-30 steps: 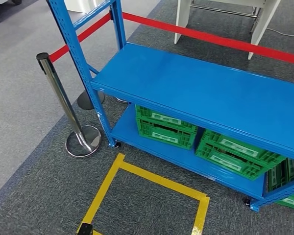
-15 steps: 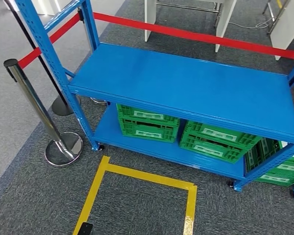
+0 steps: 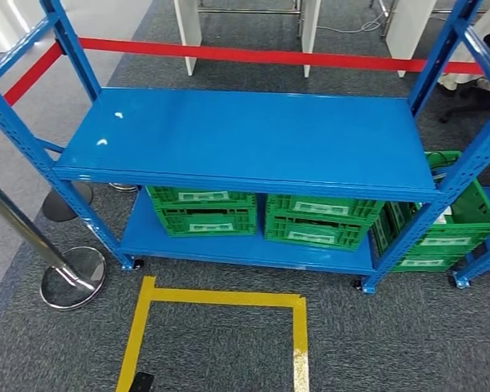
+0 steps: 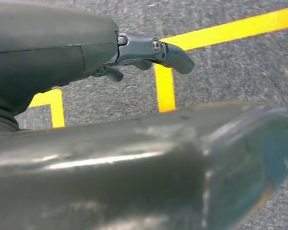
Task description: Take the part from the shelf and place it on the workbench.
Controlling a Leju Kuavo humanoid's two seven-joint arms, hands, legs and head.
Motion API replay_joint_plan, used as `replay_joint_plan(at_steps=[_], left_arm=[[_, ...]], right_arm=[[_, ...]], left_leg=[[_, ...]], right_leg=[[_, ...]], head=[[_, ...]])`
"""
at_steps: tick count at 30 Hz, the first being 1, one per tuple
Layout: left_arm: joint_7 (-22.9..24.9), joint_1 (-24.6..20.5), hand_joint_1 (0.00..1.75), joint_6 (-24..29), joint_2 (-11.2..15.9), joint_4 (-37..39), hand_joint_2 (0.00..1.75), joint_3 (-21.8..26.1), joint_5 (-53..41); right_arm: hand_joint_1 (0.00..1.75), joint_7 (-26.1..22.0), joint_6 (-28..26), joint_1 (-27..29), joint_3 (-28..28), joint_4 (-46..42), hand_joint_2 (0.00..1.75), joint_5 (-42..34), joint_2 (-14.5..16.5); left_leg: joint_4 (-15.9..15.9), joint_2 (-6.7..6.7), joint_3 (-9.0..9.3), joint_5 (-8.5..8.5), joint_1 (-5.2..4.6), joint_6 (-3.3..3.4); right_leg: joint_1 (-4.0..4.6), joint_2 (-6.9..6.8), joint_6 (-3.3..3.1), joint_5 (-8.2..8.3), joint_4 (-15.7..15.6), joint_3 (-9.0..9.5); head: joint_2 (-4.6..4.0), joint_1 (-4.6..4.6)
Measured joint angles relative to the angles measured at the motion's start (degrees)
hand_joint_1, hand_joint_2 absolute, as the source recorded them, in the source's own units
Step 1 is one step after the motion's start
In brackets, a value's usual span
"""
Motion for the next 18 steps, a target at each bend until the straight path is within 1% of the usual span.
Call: replay_joint_plan(at_steps=[1,2,3,4,5,6,7,8,9,10,11,12,13,14,15,16,17,18], left_arm=[[0.01,0.00,0.00,0.00,0.01,0.00,0.00,0.00,0.00],[0.02,0.00,0.00,0.00,0.00,0.00,0.00,0.00,0.00],[0.08,-0.02,0.00,-0.01,-0.01,0.00,0.00,0.00,0.00],[0.16,-0.06,0.00,-0.01,-0.01,0.00,0.00,0.00,0.00],[0.25,-0.10,0.00,-0.02,-0.02,0.00,0.00,0.00,-0.02],[0.35,-0.15,0.00,-0.02,-0.03,0.00,0.00,0.00,-0.04],[0.39,-0.17,0.00,-0.02,-0.05,0.00,0.00,-0.01,-0.06],[0.45,-0.16,0.00,-0.03,-0.08,0.00,0.00,-0.01,-0.10],[0.54,-0.12,0.00,-0.03,-0.10,0.00,0.00,-0.02,-0.13],[0.61,-0.03,0.00,-0.04,-0.11,0.00,0.00,-0.02,-0.13],[0.69,0.06,0.00,-0.04,-0.09,0.00,0.00,-0.01,-0.08],[0.75,0.12,0.00,-0.05,-0.08,0.00,0.00,-0.01,0.08],[0.76,0.13,0.00,-0.07,-0.06,0.00,0.00,0.00,0.27],[0.76,0.10,0.00,-0.08,-0.06,0.00,0.00,0.00,0.49],[0.77,0.05,0.00,-0.09,-0.08,0.00,0.00,0.00,0.71],[0.77,-0.01,0.00,-0.09,-0.09,0.00,0.00,0.00,0.83],[0.77,-0.06,0.00,-0.09,-0.09,0.00,0.00,0.01,0.93],[0.76,-0.09,0.00,-0.09,-0.09,0.00,0.00,0.01,0.99]], right_arm=[[0.00,0.00,0.01,-0.08,0.00,0.00,0.00,0.00,0.00],[0.00,0.01,0.01,-0.18,0.00,0.00,0.00,0.01,0.00],[0.00,0.01,0.02,-0.24,0.00,0.00,0.00,0.05,0.00],[0.00,0.02,0.02,-0.22,0.00,0.00,0.00,0.14,0.00],[0.00,0.03,0.03,-0.09,0.01,0.00,0.00,0.29,0.00],[0.00,0.04,0.04,0.10,0.01,0.00,0.00,0.44,-0.01],[0.00,0.07,0.06,0.23,0.01,0.00,0.00,0.58,-0.02],[0.00,0.09,0.07,0.22,0.02,0.00,0.00,0.68,-0.03],[0.00,0.10,0.08,0.09,0.02,0.00,0.00,0.73,-0.04],[0.00,0.11,0.11,-0.09,0.04,0.00,0.00,0.78,-0.04],[0.00,0.11,0.13,-0.22,0.05,0.00,0.00,0.82,-0.04],[0.00,0.14,0.15,-0.24,0.07,0.00,0.00,0.86,-0.04],[0.00,0.17,0.17,-0.18,0.08,0.00,0.00,0.90,-0.04],[0.00,0.21,0.17,-0.10,0.08,0.00,0.00,0.95,-0.05],[0.00,0.24,0.18,-0.06,0.08,0.00,0.00,1.00,-0.07],[0.00,0.24,0.19,-0.09,0.08,0.00,0.00,1.05,-0.08],[0.00,0.23,0.20,-0.19,0.08,0.00,0.00,1.09,-0.10],[0.00,0.20,0.21,-0.28,0.09,0.00,0.00,1.13,-0.11]], left_leg=[[-3.63,-1.56,1.58,1.61,0.14,0.20],[-6.61,-2.96,2.80,2.56,0.26,0.37],[-8.05,-4.00,3.31,2.68,0.28,0.50],[-8.41,-4.35,3.37,2.46,0.23,0.65],[-8.74,-3.93,3.40,2.49,0.20,0.91],[-8.98,-3.43,3.45,2.70,0.21,1.25],[-9.30,-2.93,3.51,2.96,0.28,1.68],[-9.63,-2.38,3.56,3.19,0.35,2.04],[-9.77,-1.77,3.57,3.32,0.31,2.26],[-9.80,-1.19,3.49,3.37,0.22,2.39],[-9.78,-0.60,3.43,3.37,0.11,2.41],[-9.77,-0.09,3.40,3.36,0.03,2.42],[-9.76,0.25,3.40,3.36,-0.02,2.42],[-9.75,0.45,3.44,3.35,-0.04,2.40],[-9.73,0.55,3.50,3.33,-0.04,2.36],[-9.67,0.61,3.52,3.27,-0.15,2.23],[-9.56,0.66,3.49,3.22,-0.27,2.02],[-9.47,0.69,3.41,3.22,-0.37,1.75]], right_leg=[[0.05,0.79,0.19,0.03,0.13,-0.09],[0.02,1.58,0.48,0.12,0.26,-0.33],[-0.06,2.20,0.86,0.25,0.34,-0.67],[-0.18,2.77,1.33,0.45,0.30,-1.00],[-0.34,3.28,1.80,0.65,0.16,-1.23],[-0.40,3.03,2.16,0.62,0.16,-1.48],[-0.33,1.94,2.43,0.03,0.86,-1.97],[-0.19,0.38,2.57,-1.15,2.68,-2.93],[-0.11,-1.45,2.62,-2.86,5.67,-4.42],[-0.04,-2.79,2.69,-4.77,9.52,-6.22],[-0.05,-3.42,2.76,-6.19,13.13,-7.87],[-0.06,-3.72,2.82,-6.75,15.40,-8.81],[-0.06,-3.84,2.83,-6.23,15.57,-8.67],[-0.06,-3.89,2.76,-4.82,13.59,-7.43],[-0.06,-3.96,2.63,-2.89,9.73,-5.22],[0.01,-4.07,2.47,-1.57,5.59,-2.88],[0.07,-4.15,2.25,-0.77,2.33,-1.00],[0.15,-4.22,2.04,-0.47,0.22,0.21]], head=[[0.00,0.03],[0.00,0.03],[0.00,0.04],[0.00,0.04],[0.00,0.03],[0.00,0.05],[0.00,0.19],[0.00,0.38],[0.00,0.54],[0.00,0.68],[0.00,0.72],[0.00,0.69],[0.00,0.71],[0.00,0.72],[0.00,0.73],[0.00,0.74],[0.00,0.70],[0.00,0.67]])
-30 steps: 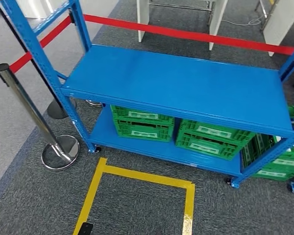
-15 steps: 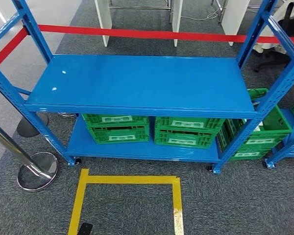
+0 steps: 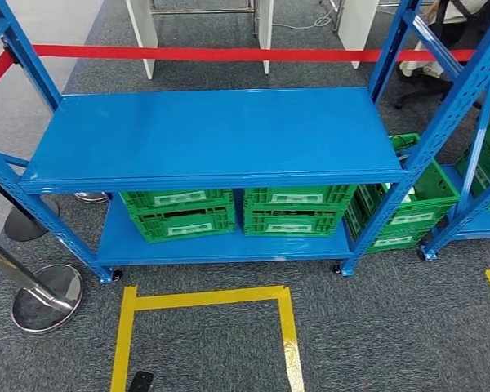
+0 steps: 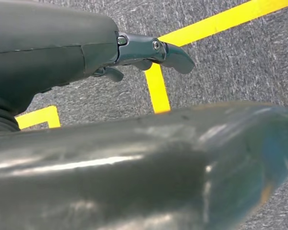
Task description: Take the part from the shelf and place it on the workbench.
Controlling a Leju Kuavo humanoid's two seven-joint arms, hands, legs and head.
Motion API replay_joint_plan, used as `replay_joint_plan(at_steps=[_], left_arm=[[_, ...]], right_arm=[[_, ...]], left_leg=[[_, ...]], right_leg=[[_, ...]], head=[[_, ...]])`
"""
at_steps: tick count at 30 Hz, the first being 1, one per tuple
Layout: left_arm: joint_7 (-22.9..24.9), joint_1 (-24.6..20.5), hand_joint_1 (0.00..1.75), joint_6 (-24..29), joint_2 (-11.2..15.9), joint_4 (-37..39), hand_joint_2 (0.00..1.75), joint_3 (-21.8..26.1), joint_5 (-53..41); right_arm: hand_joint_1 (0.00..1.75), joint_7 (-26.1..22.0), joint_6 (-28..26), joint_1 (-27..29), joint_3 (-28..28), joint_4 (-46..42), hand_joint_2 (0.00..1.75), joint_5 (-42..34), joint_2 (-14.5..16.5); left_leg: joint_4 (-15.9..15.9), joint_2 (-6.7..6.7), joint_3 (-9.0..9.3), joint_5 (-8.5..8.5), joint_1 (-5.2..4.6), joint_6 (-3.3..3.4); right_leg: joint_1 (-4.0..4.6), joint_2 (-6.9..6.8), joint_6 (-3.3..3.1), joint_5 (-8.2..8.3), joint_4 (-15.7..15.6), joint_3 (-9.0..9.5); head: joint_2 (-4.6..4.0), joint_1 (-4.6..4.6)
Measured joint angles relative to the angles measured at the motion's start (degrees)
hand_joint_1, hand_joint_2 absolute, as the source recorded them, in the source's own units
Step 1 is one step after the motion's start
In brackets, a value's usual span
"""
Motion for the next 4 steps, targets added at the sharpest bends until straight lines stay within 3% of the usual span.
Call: replay_joint_plan(at_steps=[4], left_arm=[[-0.02,-0.04,0.00,0.07,0.01,0.00,0.00,0.05,0.31]], right_arm=[[0.00,-0.04,0.11,0.17,0.00,0.00,0.00,0.10,0.01]], left_leg=[[0.15,0.04,-0.15,0.01,0.09,-1.12]], right_leg=[[0.09,0.00,-0.85,0.03,-0.74,0.38]], head=[[0.00,-0.01]])
